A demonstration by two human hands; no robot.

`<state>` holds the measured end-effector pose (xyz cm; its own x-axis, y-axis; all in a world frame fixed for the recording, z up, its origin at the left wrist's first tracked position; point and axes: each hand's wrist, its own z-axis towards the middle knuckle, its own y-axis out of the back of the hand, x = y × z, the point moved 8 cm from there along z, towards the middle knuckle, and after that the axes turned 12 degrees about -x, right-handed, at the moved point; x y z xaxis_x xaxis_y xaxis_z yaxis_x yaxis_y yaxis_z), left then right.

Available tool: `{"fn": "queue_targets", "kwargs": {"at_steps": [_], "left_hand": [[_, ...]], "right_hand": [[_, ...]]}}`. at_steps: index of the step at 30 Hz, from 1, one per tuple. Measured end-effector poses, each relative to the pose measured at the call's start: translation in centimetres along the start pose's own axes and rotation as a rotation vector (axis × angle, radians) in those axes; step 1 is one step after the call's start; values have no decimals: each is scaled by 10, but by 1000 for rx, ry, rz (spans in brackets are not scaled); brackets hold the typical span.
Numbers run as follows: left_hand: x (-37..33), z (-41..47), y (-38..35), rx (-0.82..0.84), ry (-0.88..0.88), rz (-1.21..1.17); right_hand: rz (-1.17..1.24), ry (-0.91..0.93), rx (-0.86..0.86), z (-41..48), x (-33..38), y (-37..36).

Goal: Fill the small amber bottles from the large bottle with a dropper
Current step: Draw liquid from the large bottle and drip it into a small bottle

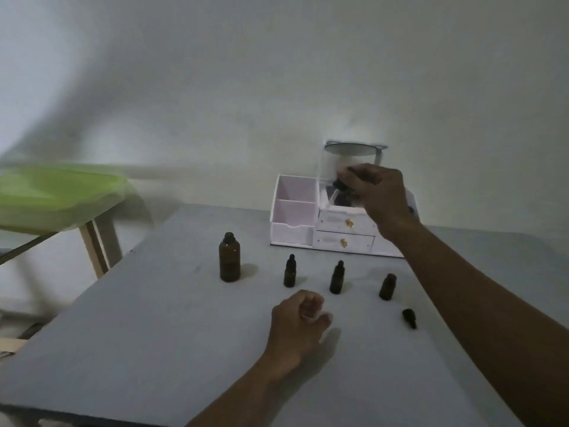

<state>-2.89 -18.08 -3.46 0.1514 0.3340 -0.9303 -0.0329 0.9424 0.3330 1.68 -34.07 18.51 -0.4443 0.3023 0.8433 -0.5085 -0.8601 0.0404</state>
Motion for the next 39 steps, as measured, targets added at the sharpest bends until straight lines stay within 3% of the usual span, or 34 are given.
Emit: {"fn": "queue_targets", "kwargs": {"at_steps": [5, 12, 30, 39], "left_hand": [[-19, -1, -82, 132, 39, -94], [-40, 27, -135, 55, 26, -99], [-49, 56, -150, -41, -164, 13], [-55, 55, -149, -36, -213, 58]], "right_hand": [[-157, -30, -86, 3, -28, 85], [-186, -40, -152, -1, -57, 150], [-323, -115, -154, -7, -116, 148], [-349, -33, -152, -8, -115, 142]]}}
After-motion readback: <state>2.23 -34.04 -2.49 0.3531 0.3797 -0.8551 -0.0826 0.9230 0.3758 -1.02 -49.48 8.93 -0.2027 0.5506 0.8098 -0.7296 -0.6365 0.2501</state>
